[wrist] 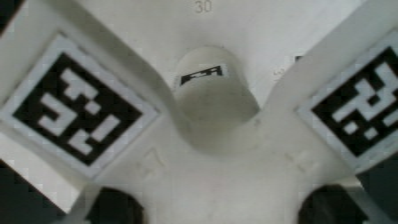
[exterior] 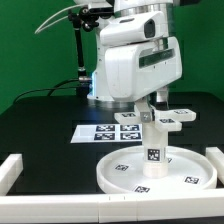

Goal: Assemble round table

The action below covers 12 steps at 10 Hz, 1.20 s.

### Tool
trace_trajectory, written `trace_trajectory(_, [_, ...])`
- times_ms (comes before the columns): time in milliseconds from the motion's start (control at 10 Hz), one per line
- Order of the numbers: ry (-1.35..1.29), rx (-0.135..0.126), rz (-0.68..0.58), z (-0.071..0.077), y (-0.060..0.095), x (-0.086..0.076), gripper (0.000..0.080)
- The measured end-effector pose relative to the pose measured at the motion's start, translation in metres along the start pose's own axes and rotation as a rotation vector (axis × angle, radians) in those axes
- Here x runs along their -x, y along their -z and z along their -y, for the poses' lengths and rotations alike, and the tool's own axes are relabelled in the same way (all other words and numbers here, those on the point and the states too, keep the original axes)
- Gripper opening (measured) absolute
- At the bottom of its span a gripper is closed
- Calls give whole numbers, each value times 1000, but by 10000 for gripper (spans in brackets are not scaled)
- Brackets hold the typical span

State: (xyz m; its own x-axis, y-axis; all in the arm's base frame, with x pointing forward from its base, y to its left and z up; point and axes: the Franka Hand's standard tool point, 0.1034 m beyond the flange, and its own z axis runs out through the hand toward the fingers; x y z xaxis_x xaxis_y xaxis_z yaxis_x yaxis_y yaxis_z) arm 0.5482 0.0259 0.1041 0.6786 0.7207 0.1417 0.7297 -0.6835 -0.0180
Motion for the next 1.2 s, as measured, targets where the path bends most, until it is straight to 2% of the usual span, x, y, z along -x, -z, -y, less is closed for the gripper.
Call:
trace_trajectory(300, [-284, -21, -45, -5, 0, 5, 439])
trace_trajectory(1200, [-907, -16, -77, -9, 3, 0, 439])
